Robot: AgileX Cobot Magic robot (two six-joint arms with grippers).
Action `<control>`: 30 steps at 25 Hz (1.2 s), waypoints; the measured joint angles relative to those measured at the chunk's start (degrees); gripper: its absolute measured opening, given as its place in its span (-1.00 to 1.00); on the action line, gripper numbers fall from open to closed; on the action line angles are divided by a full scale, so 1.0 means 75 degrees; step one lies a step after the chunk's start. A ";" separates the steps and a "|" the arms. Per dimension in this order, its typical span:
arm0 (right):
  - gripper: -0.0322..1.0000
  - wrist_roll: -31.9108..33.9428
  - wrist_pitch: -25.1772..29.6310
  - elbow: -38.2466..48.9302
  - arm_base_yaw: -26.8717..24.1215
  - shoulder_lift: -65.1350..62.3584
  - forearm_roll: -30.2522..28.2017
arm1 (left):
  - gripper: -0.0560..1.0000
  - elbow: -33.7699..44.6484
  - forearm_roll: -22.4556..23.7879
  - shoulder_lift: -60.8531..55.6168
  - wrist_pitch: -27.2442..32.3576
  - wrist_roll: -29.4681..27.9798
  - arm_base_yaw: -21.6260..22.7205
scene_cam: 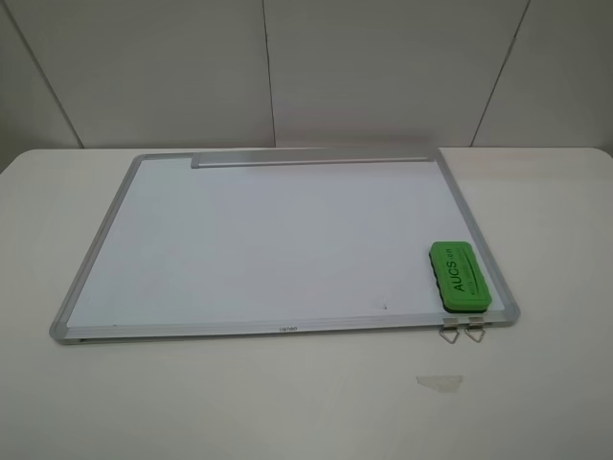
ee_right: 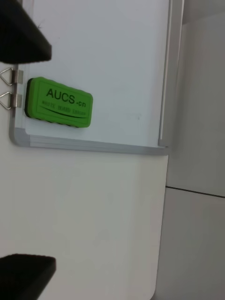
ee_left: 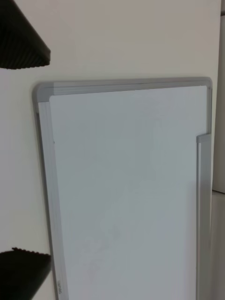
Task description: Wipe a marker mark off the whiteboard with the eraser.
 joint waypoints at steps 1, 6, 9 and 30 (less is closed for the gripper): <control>0.63 0.0000 0.0000 0.0000 0.0000 0.0000 0.0003 | 0.58 0.0000 0.0000 0.0000 0.0000 0.0000 0.0000; 0.63 0.0052 0.0000 0.0000 0.0000 0.0000 0.0033 | 0.58 0.0000 0.0000 0.0000 0.0000 0.0000 0.0000; 0.63 0.0059 0.0000 0.0000 0.0000 0.0000 0.0033 | 0.58 0.0000 0.0000 0.0000 0.0000 0.0000 0.0000; 0.63 0.0082 0.0000 0.0000 0.0000 0.0000 0.0039 | 0.58 0.0000 0.0000 0.0000 0.0000 0.0000 0.0000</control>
